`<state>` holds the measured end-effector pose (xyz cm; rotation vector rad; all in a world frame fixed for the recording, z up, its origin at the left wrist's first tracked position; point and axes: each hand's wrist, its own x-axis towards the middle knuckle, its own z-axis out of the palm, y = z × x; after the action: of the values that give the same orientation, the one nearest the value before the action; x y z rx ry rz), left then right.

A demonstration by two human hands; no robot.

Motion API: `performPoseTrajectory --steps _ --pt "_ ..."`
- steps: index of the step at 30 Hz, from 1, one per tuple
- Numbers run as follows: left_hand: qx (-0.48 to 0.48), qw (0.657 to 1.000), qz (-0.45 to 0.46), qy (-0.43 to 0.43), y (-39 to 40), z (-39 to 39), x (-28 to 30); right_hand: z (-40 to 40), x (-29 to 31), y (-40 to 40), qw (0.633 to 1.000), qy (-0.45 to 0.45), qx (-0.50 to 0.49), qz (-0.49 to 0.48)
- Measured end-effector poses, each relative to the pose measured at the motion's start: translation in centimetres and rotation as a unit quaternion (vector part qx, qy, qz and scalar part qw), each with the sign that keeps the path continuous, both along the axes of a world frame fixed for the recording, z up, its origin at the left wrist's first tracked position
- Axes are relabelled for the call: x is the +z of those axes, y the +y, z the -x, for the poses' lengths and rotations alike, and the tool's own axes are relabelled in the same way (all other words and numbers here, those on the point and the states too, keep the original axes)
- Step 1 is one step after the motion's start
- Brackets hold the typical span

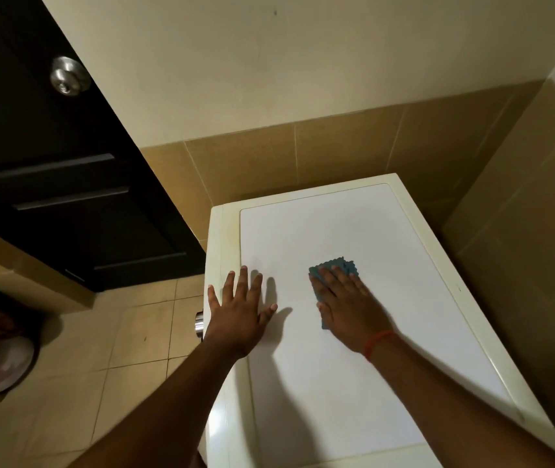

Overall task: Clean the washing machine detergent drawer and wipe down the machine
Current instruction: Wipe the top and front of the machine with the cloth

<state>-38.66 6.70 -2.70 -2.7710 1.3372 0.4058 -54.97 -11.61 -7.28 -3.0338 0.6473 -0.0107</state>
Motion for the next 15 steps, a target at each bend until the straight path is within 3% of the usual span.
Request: performPoseTrajectory --steps 4,8,12,15 --pt "-0.005 1.0 -0.002 0.0 -0.9 0.8 -0.4 2.4 -0.1 -2.5 0.991 -0.021 -0.132 0.002" --pt "-0.019 1.0 -0.005 0.001 -1.4 1.3 -0.3 4.6 -0.5 -3.8 0.999 -0.01 -0.041 0.022" --pt "-0.031 1.0 -0.003 -0.001 -1.9 1.6 -0.3 6.1 -0.4 -5.6 0.982 -0.026 -0.19 0.003" --pt "-0.04 0.999 -0.002 0.0 -2.0 1.8 -0.5 7.1 -0.5 -5.8 0.994 -0.001 -0.107 0.005"
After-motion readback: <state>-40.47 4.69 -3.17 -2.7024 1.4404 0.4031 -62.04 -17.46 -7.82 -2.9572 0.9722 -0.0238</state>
